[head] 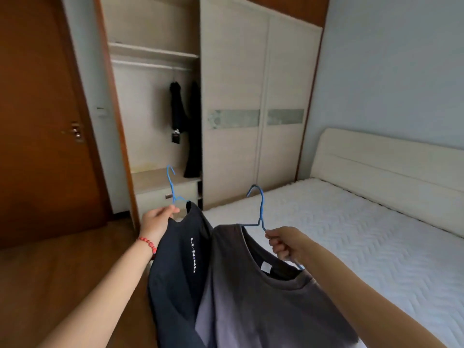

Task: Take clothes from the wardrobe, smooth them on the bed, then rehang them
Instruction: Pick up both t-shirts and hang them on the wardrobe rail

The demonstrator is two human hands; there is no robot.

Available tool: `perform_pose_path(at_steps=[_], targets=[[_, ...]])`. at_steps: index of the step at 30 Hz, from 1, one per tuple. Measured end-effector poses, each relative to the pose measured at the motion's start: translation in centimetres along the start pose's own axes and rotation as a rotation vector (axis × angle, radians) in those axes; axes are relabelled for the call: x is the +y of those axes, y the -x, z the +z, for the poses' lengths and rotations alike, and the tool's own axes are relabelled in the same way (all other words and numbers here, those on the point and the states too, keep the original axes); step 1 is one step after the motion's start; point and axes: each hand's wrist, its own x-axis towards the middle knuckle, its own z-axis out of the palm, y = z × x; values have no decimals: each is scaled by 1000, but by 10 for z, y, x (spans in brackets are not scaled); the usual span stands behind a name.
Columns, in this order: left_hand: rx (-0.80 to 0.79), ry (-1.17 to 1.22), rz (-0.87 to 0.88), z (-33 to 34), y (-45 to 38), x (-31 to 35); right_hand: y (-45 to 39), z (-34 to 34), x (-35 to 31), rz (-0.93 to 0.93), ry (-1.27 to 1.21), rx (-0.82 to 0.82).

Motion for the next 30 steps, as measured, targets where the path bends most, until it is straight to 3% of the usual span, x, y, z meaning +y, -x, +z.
perform_pose_path(at_steps=[7, 12, 24, 30], targets=[[77, -33, 16, -128, -77, 15, -51, 156, -61, -78, -28, -109], [136, -46, 17, -185, -126, 23, -88, 221, -101, -135, -100, -163], [220, -71, -67, -213, -260, 2, -249, 314, -194, -115, -202, -319], [263, -88, -74, -230, -346, 8, -333, 371, -260, -147, -183, -323]])
